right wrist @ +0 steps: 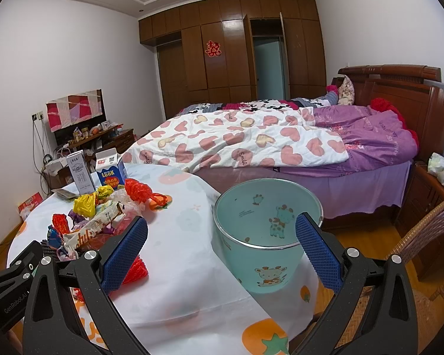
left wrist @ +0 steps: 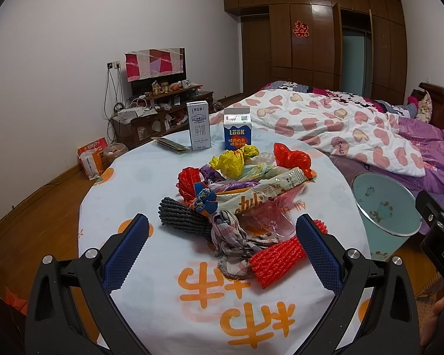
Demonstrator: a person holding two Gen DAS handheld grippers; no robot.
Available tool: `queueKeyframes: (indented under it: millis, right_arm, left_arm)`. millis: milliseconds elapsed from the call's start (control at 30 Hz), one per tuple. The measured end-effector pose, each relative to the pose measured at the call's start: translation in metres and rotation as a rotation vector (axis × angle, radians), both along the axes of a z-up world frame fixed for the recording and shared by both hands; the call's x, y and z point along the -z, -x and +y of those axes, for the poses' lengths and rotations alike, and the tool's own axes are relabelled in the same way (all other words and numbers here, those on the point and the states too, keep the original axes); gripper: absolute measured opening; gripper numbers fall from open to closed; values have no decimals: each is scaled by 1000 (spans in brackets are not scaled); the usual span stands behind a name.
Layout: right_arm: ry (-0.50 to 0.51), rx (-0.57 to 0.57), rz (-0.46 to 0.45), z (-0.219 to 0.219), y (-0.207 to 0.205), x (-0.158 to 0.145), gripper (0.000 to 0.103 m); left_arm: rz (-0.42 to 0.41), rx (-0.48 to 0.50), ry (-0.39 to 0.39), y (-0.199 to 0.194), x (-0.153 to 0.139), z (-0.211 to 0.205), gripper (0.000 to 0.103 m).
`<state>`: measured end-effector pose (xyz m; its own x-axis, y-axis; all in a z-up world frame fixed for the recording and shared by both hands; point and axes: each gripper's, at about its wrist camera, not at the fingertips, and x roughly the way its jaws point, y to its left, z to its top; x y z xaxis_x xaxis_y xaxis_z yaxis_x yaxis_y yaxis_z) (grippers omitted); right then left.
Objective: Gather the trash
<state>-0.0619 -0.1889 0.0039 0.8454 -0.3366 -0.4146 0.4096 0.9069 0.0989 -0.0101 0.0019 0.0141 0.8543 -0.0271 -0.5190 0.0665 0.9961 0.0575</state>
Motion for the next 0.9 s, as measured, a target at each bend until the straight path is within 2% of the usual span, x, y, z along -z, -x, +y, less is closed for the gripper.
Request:
queueKeyframes:
  millis: [900]
  right_arm:
    - [-4, 0, -1, -1, 1, -1, 98]
  left_arm:
    - [-2, -2, 3, -1, 2, 3, 97]
